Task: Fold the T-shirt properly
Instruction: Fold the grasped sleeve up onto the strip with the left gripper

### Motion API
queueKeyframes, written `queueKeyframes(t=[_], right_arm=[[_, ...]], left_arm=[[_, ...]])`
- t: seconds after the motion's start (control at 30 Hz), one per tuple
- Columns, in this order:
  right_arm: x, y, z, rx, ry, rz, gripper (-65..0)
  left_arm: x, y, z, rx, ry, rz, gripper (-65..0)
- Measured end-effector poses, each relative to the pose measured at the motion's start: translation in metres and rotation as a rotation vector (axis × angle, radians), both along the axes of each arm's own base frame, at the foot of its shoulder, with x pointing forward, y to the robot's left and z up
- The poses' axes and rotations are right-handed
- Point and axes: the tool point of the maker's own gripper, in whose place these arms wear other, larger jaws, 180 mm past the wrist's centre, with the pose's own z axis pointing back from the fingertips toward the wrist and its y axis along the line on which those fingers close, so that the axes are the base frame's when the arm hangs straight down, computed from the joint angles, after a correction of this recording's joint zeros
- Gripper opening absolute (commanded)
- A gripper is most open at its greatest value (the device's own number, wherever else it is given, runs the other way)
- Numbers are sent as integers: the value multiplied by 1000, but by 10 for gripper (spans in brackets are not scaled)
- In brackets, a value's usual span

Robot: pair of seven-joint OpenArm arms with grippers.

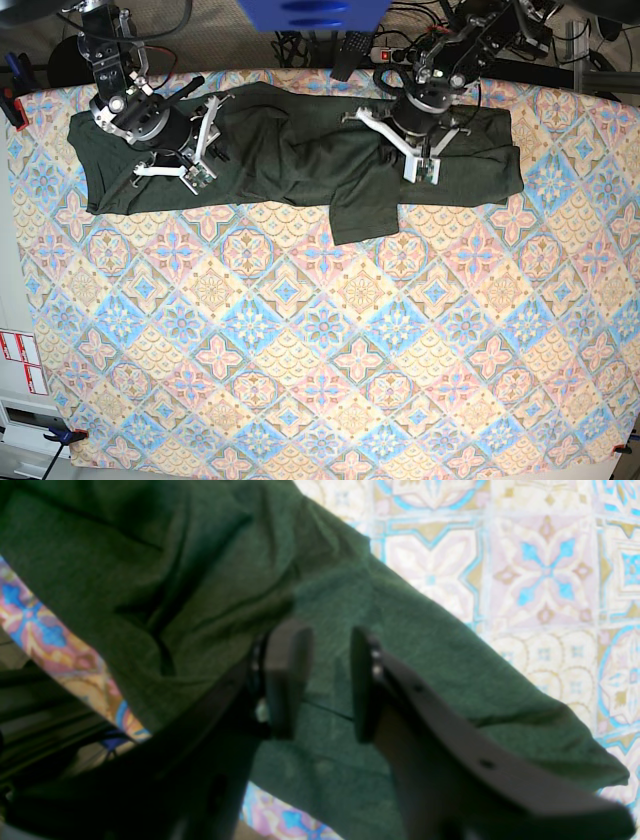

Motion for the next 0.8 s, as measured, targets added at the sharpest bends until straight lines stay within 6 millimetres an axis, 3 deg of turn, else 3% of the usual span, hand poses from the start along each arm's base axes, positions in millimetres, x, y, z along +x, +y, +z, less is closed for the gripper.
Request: queueKeyframes(t=[0.23,0.4,0.5,0.57,0.7,0.8], right_arm=[[0,1,0,1,0,1,-478],[0,0,0,0,1,1,-478],[0,0,0,0,1,1,-478],[0,1,0,1,0,1,-478],[0,0,0,1,1,1,-478],[0,0,0,1,0,1,-478]], left_arm=[[-15,10,-20,38,67,15,-631],[-24,5,-28,34,190,-16,-384],[-15,1,-23,26,182,-23,-254],[-7,1,-19,27,162,-23,-209],[13,2,-10,28,122,-21,-193],[40,12,3,28,63,18,-193]])
